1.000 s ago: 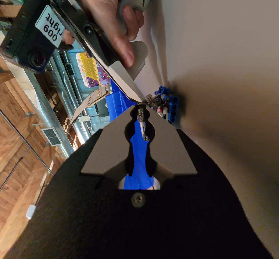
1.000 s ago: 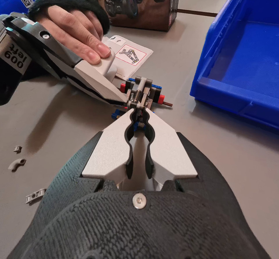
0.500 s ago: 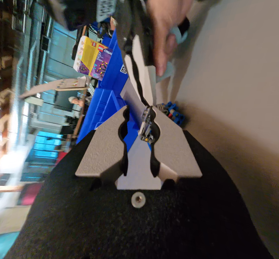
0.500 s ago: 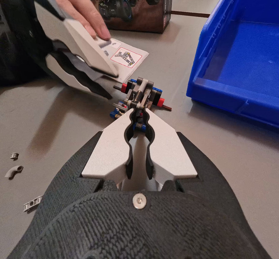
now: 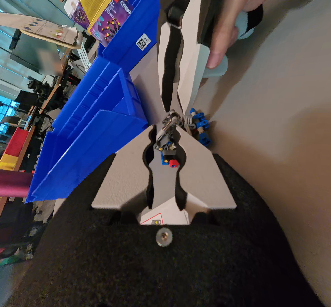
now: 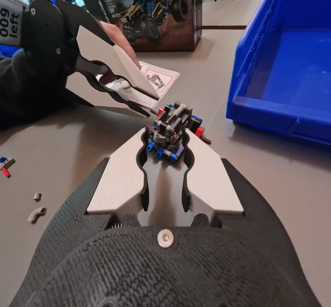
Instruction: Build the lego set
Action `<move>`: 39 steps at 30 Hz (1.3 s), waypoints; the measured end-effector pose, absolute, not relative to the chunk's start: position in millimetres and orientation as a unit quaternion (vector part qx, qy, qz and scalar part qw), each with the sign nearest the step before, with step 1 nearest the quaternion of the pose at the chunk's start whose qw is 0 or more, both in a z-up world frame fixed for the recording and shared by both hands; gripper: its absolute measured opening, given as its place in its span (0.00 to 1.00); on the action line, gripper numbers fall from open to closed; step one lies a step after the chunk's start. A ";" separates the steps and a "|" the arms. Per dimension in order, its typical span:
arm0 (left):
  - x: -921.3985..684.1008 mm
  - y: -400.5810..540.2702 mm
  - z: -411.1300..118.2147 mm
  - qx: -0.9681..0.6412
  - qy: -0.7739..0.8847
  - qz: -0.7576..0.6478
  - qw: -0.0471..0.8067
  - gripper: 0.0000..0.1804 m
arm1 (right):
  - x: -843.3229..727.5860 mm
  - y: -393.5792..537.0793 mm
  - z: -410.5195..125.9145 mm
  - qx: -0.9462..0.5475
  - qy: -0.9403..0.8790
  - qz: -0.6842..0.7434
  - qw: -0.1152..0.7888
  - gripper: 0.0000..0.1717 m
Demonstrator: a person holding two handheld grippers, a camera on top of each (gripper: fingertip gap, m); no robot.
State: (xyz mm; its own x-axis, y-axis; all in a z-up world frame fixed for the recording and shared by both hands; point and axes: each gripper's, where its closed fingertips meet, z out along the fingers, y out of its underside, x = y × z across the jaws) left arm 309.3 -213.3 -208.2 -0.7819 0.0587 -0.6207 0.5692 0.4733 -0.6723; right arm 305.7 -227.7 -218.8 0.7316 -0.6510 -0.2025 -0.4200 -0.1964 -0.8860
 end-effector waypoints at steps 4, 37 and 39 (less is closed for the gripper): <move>317.3 -209.8 -212.5 0.168 0.823 -0.475 0.264 0.08 | 310.3 -224.3 -221.1 -0.748 0.403 -0.126 0.513 0.22; 320.1 -214.6 -219.1 0.155 0.818 -0.483 0.272 0.06 | 316.9 -219.5 -225.9 -0.761 0.391 -0.207 0.474 0.14; 322.2 -212.5 -216.3 0.148 0.818 -0.486 0.270 0.06 | 314.8 -216.0 -221.5 -0.759 0.379 -0.198 0.490 0.20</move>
